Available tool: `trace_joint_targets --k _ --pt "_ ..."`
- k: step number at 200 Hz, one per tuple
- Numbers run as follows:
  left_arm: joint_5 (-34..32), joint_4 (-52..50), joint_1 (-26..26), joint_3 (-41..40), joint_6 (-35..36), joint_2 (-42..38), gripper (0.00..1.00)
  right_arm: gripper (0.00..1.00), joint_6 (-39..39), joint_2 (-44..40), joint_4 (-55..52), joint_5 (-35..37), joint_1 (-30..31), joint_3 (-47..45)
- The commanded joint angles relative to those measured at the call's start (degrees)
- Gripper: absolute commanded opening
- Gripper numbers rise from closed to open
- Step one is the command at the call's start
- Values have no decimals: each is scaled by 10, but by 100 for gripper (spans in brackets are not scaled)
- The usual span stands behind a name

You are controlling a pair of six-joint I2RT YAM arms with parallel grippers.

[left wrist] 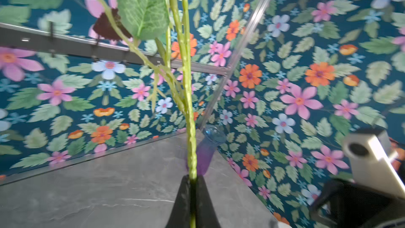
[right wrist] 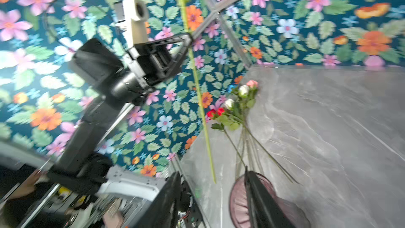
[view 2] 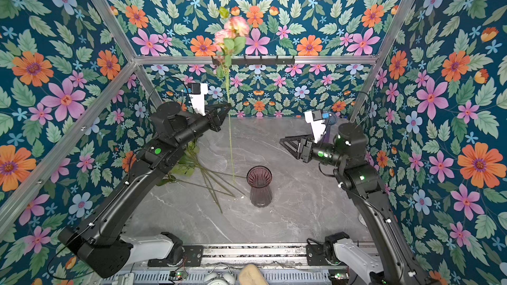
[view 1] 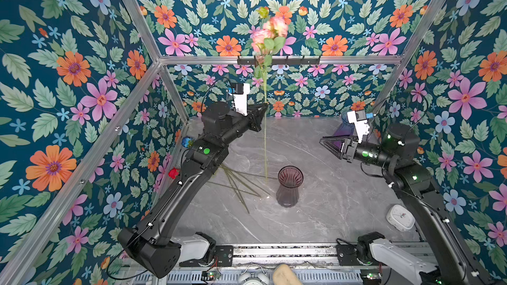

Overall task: Arrange flowers in a vase
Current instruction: Place the flower in the vase.

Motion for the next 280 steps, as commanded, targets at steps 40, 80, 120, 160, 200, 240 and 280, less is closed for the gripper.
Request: trace_joint_targets --k 40,80,120,160,200,240,280 --pt "90 53 -93 -2 47 -14 0 41 27 127 46 -26 83 162" --pt "115 70 -120 -6 37 -9 0 38 16 153 22 10 85 209" --pt "114 90 -149 -21 36 -8 0 23 11 158 13 34 85 211" --pt "104 84 -154 -26 45 -14 0 0 7 153 6 52 84 202" --pt "-5 26 -154 -21 49 -21 77 0 -13 136 5 81 85 205" --pt "-189 -71 -151 -53 65 -78 91 0 -91 140 -92 136 85 314" --pt "-280 -88 -134 -170 36 -139 98 0 -147 138 -122 190 84 358"
